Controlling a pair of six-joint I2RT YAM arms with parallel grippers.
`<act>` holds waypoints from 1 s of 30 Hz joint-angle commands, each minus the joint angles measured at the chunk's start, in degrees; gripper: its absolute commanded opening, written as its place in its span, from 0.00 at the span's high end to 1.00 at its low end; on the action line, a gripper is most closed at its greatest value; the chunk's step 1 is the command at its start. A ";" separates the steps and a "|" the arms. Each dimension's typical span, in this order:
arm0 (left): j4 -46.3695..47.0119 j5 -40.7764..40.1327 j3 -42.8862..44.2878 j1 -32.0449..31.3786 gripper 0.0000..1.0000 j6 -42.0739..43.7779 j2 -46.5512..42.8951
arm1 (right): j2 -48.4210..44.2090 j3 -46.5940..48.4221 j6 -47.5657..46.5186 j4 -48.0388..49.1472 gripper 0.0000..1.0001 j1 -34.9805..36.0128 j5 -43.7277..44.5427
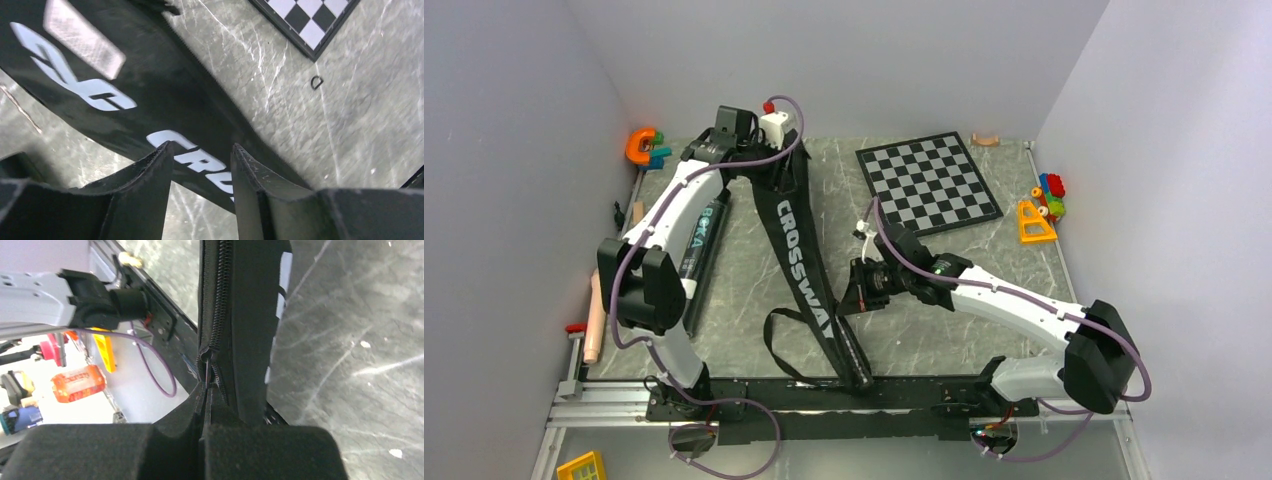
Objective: Pack up the badminton gear
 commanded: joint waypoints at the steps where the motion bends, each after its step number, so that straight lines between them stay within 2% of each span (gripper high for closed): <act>1: -0.33 6.75 -0.15 0.44 0.49 11.93 -5.64 | -1.18 -1.07 -1.78 -2.31 1.00 0.72 1.17; 7: 4.14 17.89 -10.76 0.08 0.39 24.28 -20.49 | -1.08 1.20 -3.95 -7.25 1.00 2.33 7.24; 10: -3.50 23.43 -10.93 -1.78 0.37 33.05 -22.59 | -1.51 2.85 -4.89 -8.82 1.00 2.73 9.12; 12: -7.95 21.06 -11.34 -4.83 0.37 36.93 -22.48 | -0.97 2.64 -4.94 -8.81 1.00 2.72 9.20; 14: -9.03 17.09 -12.91 -8.07 0.39 39.38 -22.90 | 0.41 1.17 -4.25 -8.45 0.91 2.63 8.47; 18: -6.02 17.05 -14.70 -8.35 0.40 36.13 -23.81 | 2.97 -4.11 -2.65 -4.89 0.69 2.41 7.16; 23: -7.15 16.57 -14.33 -8.35 0.41 35.49 -24.06 | 3.72 -6.72 -2.77 -2.14 0.53 -0.04 6.91; 26: -8.06 15.98 -14.32 -8.26 0.41 35.80 -24.88 | 1.65 -8.83 -1.83 2.07 0.43 -6.09 7.60; 30: -8.25 16.71 -15.14 -8.24 0.41 34.56 -25.85 | 1.25 -14.53 1.58 17.66 0.36 -15.63 1.20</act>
